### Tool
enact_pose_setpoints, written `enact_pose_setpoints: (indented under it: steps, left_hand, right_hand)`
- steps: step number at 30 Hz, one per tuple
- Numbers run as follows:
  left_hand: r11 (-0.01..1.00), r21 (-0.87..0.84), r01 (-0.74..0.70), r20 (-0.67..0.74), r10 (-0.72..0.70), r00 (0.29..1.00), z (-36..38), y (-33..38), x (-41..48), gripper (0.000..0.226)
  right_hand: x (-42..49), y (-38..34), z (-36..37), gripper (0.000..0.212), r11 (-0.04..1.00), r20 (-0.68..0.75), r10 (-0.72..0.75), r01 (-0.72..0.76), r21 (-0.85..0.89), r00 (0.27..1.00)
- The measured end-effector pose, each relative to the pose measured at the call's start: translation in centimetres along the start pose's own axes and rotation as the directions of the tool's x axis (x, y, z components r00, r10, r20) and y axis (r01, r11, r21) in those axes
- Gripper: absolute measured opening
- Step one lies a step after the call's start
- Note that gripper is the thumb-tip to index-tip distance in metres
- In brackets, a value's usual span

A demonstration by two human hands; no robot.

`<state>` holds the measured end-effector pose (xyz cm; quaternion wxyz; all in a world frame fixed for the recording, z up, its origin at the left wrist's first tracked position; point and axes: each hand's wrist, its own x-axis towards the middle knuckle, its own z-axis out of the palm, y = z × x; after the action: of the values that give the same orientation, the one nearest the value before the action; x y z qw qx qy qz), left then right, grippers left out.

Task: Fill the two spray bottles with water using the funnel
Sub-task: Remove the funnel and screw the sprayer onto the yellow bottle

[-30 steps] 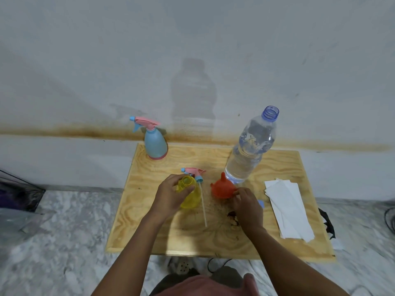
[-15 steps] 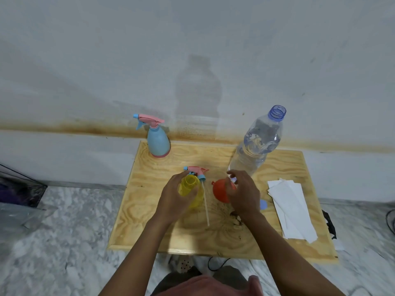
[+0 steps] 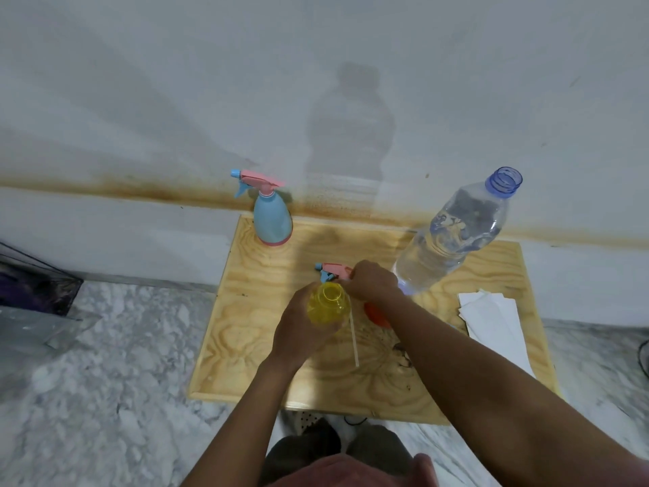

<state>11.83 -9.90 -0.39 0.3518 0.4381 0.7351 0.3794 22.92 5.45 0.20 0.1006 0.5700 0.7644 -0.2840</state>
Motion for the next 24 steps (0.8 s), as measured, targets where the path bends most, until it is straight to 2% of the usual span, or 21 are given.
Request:
enact_pose_setpoints:
  steps: [7,12,17,24]
  left_hand:
    - [0.999,-0.053,0.002,0.001,-0.002,1.0,0.1,0.3,0.1,0.07]
    - [0.996,-0.088,-0.002,-0.004,0.001,1.0,-0.1,0.7,0.1,0.061]
    - [0.994,-0.111,-0.021,-0.033,0.018,0.999,-0.6,1.3,0.4,0.058]
    - [0.998,-0.041,-0.04,-0.095,0.036,0.995,-1.6,2.1,0.7,0.072]
  right_hand:
    - [0.8,0.2,0.3,0.045,0.995,0.046,0.04,-0.044,0.085,0.998]
    - [-0.6,0.1,-1.3,0.035,0.963,-0.051,0.037,-0.022,0.267,0.998]
    - [-3.8,-0.3,-3.8,0.023,0.79,-0.281,-0.033,0.198,0.58,0.959]
    - [-8.4,-1.9,-9.5,0.025,0.565,-0.58,-0.046,0.5,0.657,0.813]
